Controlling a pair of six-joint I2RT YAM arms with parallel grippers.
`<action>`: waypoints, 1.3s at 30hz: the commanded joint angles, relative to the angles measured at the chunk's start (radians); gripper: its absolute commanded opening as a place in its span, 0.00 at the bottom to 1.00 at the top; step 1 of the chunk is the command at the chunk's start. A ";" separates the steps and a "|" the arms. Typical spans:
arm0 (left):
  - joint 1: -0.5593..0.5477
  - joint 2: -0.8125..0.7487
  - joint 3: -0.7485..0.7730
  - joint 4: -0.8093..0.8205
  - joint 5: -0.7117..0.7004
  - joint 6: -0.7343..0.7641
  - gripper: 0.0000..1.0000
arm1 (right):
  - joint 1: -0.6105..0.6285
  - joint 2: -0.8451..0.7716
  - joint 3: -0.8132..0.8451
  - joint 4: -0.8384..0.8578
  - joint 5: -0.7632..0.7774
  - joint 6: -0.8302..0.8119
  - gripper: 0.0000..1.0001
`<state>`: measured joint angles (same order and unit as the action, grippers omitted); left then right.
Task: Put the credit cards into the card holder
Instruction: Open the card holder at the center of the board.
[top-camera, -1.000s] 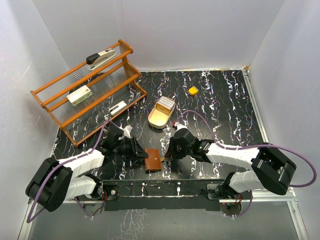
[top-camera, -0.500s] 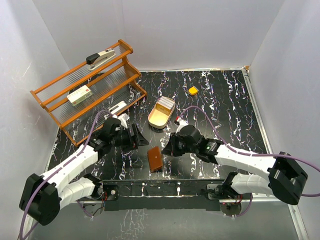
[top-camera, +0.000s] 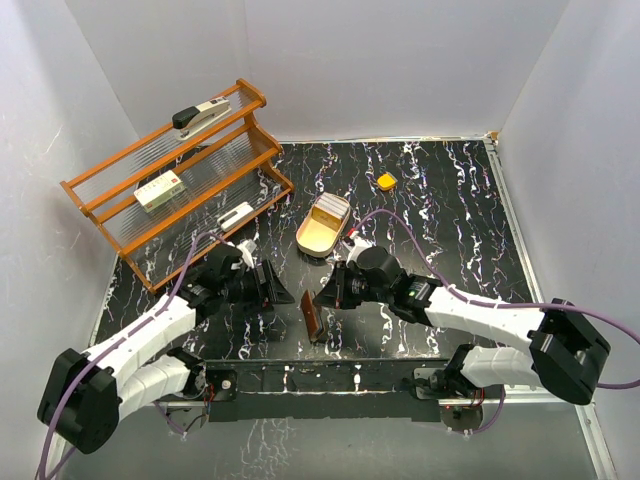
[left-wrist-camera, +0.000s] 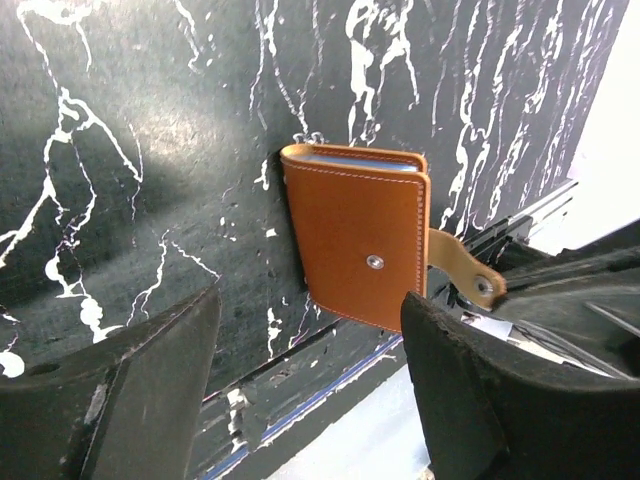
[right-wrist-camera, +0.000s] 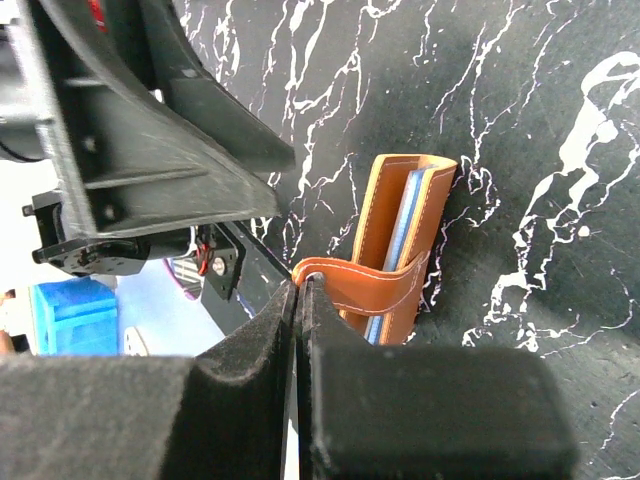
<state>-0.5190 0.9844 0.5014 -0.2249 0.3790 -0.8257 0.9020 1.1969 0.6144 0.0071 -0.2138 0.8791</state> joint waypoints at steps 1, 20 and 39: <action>0.001 0.012 -0.032 0.059 0.090 -0.024 0.70 | -0.002 -0.001 0.021 0.096 -0.041 0.024 0.00; 0.001 0.070 -0.140 0.267 0.169 -0.084 0.68 | -0.002 -0.122 -0.068 0.006 0.131 0.024 0.00; -0.001 0.173 -0.172 0.367 0.177 -0.100 0.61 | -0.026 -0.131 -0.131 -0.220 0.365 -0.015 0.00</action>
<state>-0.5190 1.1511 0.3416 0.1013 0.5251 -0.9176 0.8845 1.0668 0.4938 -0.1902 0.0826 0.8761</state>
